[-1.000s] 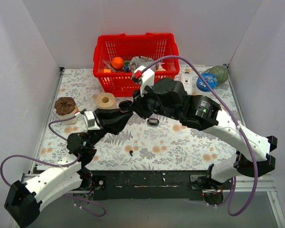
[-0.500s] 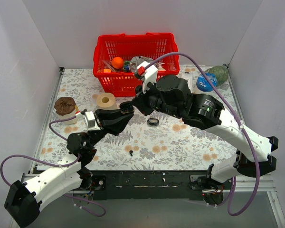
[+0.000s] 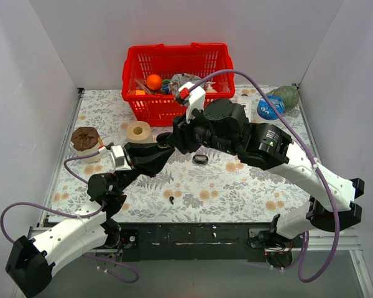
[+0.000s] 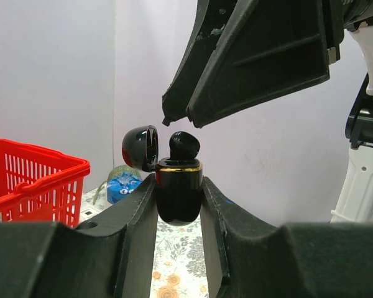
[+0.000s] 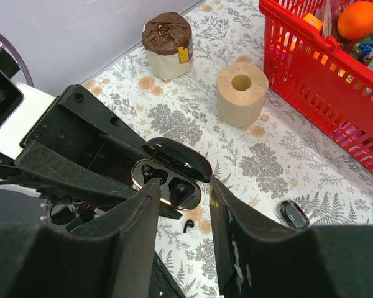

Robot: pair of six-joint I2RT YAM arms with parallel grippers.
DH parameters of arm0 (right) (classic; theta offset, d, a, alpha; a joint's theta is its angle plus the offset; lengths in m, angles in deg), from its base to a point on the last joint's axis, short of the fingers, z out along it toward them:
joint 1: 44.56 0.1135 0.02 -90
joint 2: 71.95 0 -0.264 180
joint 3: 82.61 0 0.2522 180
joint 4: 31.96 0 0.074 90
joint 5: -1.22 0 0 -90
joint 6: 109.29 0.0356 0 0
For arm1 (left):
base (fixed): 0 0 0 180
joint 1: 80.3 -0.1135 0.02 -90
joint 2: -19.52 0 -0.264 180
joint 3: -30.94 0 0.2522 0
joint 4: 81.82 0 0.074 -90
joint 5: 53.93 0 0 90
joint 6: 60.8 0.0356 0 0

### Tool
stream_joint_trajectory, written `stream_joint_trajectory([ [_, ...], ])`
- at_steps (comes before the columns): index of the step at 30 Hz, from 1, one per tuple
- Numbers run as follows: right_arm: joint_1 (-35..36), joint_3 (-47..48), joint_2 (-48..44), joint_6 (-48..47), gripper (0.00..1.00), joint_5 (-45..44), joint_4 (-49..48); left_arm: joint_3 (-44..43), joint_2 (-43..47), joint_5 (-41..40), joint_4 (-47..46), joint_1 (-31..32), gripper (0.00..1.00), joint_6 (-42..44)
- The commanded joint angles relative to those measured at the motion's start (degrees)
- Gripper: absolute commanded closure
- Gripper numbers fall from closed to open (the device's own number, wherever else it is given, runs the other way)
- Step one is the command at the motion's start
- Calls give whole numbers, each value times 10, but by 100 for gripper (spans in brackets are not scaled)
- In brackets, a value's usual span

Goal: Insert the wireless bluetooth earbuds into the charging case
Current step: Pick up the earbud from the charging case.

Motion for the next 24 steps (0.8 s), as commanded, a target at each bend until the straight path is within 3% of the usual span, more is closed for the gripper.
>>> stream_joint_trajectory([
  [1, -1, 3, -1, 9, 57, 4, -6, -19, 6, 2, -7, -1, 100, 9],
  [15, -2, 17, 17, 11, 60, -3, 16, -19, 9, 1, -7, -1, 100, 11],
  [18, -2, 17, 16, 12, 65, -5, 16, -20, 9, 2, -7, -1, 100, 10],
  [21, -2, 17, 14, 13, 76, -6, 16, -20, 9, 2, -7, -1, 100, 10],
  [23, -2, 20, 14, 12, 87, -7, 16, -20, 8, 2, -5, -1, 100, 10],
  [24, -1, 21, 15, 12, 98, -7, 16, -20, 8, 1, -4, -1, 100, 9],
])
